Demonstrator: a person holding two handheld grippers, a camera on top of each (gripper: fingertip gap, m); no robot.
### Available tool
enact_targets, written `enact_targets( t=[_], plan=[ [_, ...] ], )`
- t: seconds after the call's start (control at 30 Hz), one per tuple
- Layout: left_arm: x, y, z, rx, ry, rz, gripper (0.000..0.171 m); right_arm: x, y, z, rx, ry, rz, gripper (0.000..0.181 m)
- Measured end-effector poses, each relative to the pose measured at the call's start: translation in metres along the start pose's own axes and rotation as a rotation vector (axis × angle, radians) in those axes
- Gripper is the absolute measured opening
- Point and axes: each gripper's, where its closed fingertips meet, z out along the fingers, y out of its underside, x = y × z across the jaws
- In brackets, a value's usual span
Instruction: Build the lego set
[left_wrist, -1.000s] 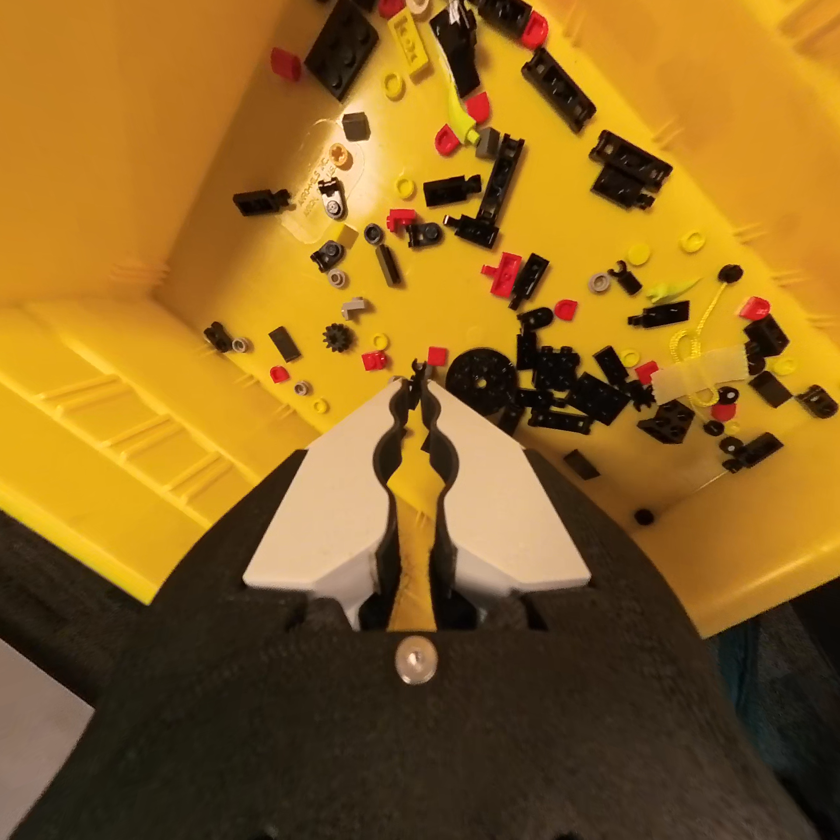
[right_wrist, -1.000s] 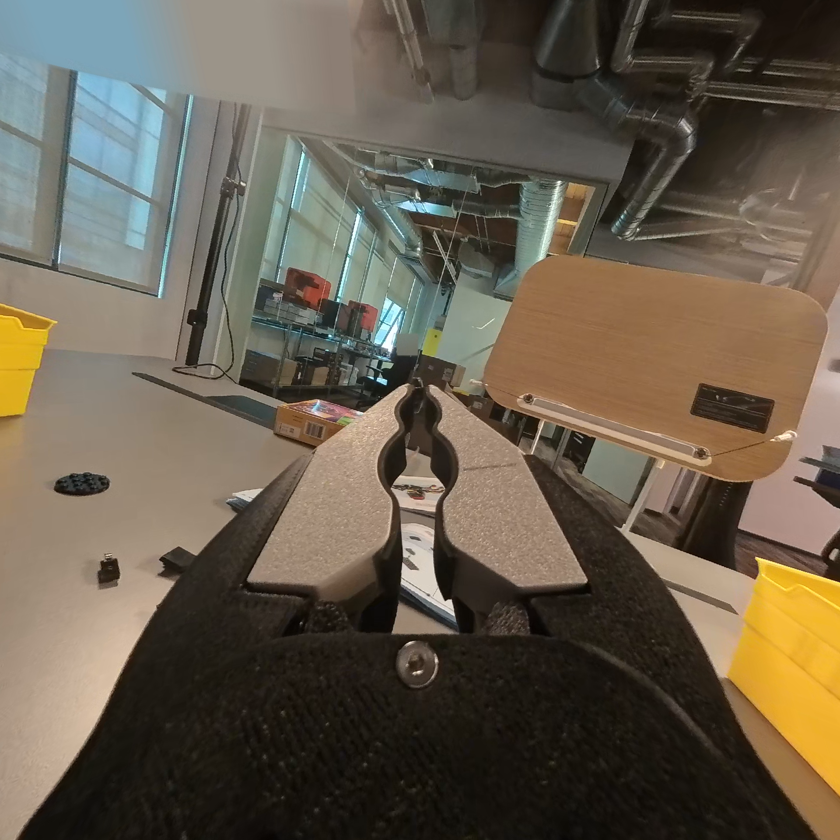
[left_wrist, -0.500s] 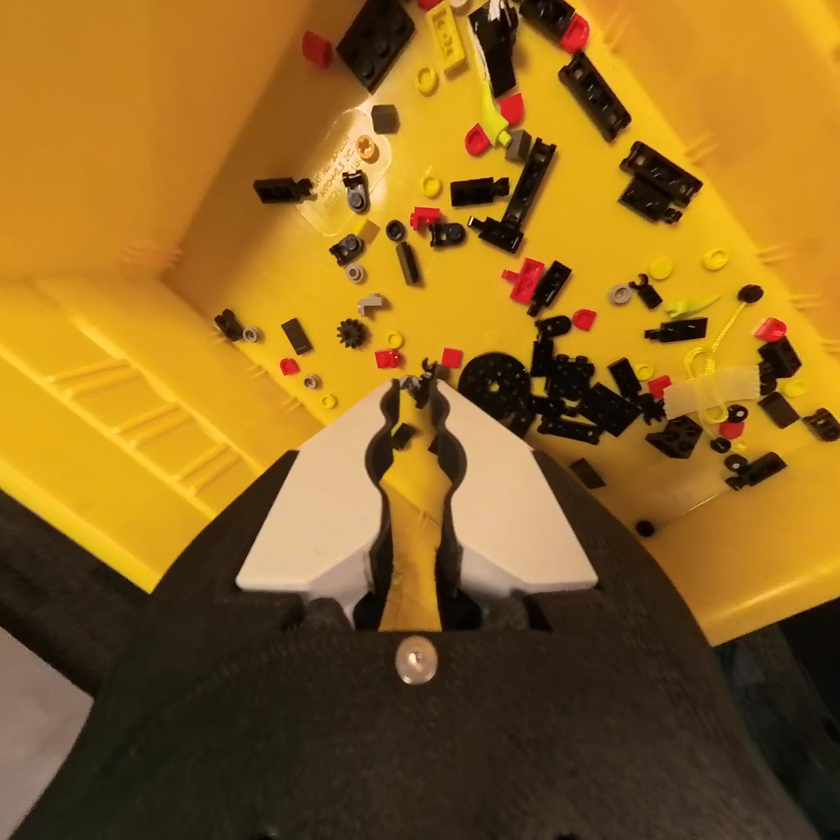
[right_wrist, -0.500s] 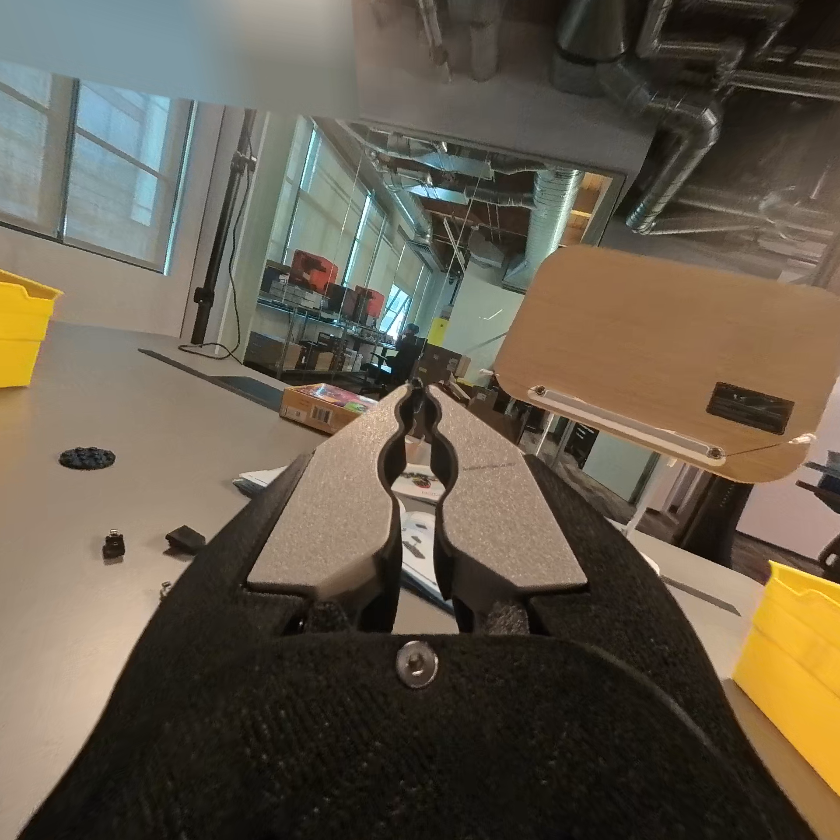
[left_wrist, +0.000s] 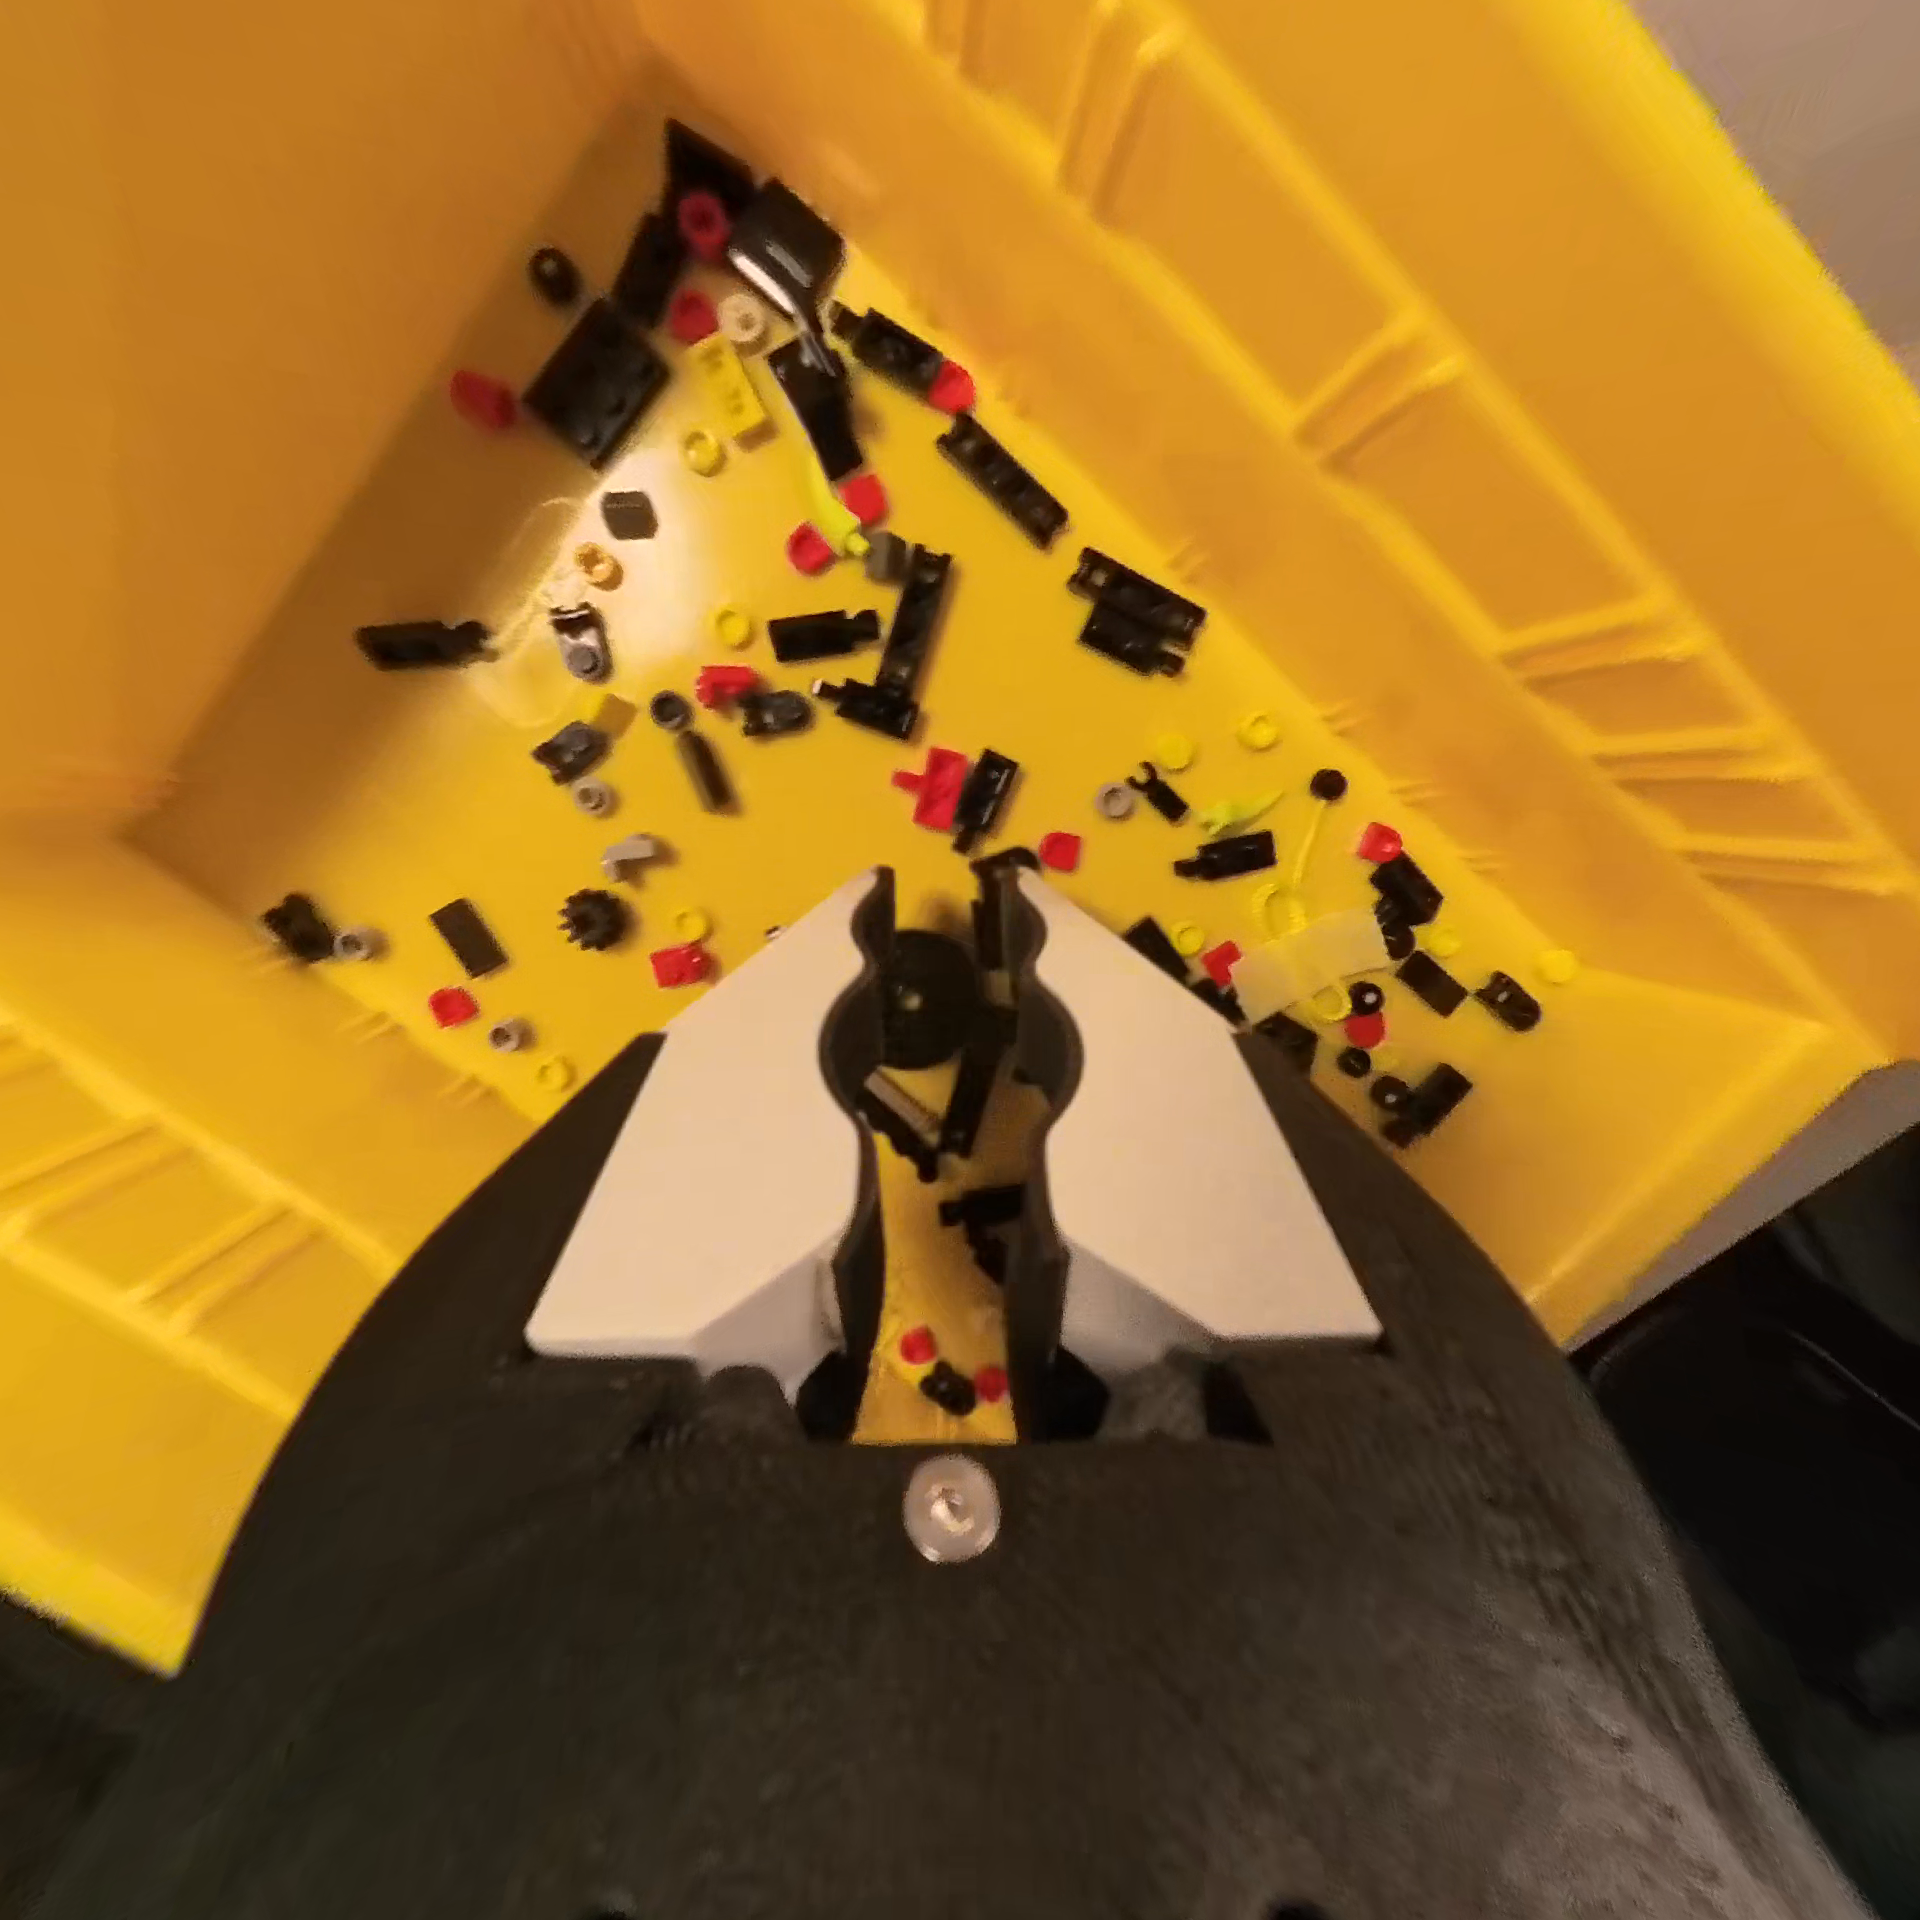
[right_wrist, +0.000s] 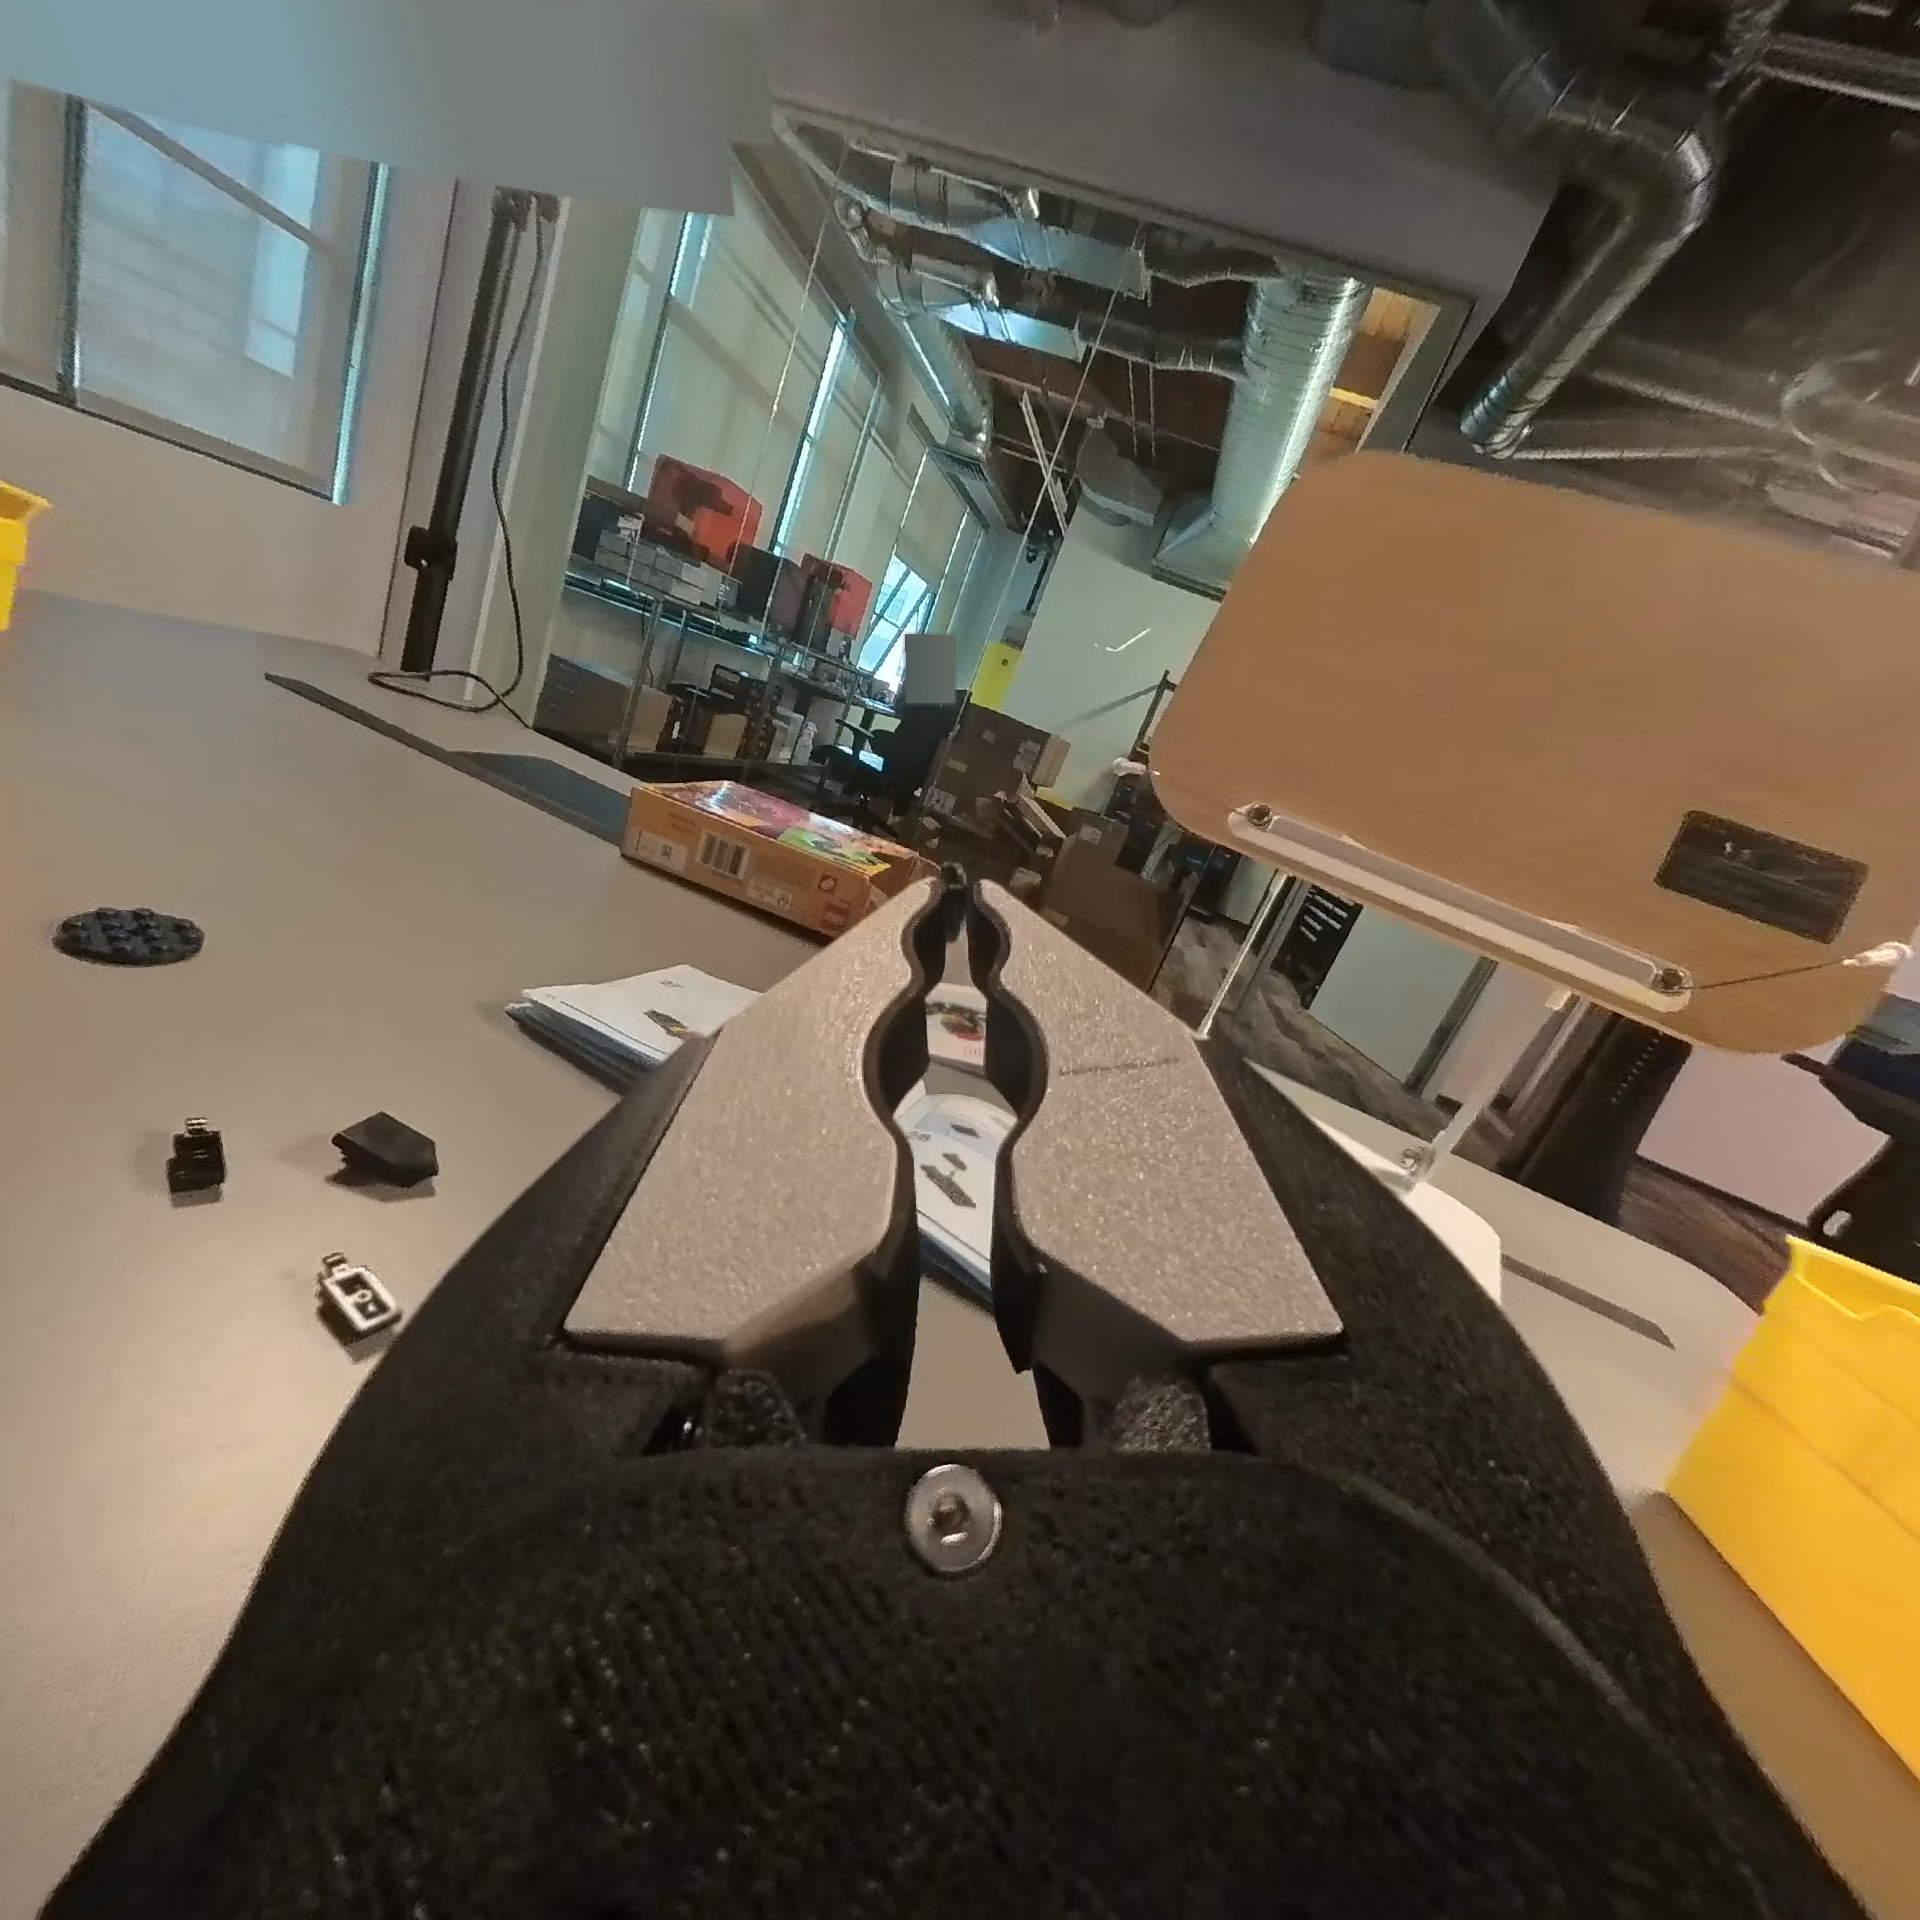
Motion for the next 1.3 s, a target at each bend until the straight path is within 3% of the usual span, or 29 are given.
enact_targets(
  t=[0.47,0.7,1.07,1.3],
  plan=[
    [0.022,-0.005,0.011,0.018,0.034,0.073,0.016,-0.001,0.010,0.002,-0.045,0.015,-0.023,0.001],
    [0.038,0.016,0.011,-0.067,0.088,0.050,0.006,-0.003,0.015,0.002,-0.060,0.007,-0.005,0.001],
    [0.013,0.045,-0.020,-0.079,-0.127,-0.042,0.004,-0.003,0.016,0.005,-0.053,-0.009,0.044,0.001],
    [0.002,0.074,-0.042,-0.187,-0.189,-0.136,0.006,-0.003,0.019,0.007,-0.051,-0.017,0.074,0.001]
  ],
)
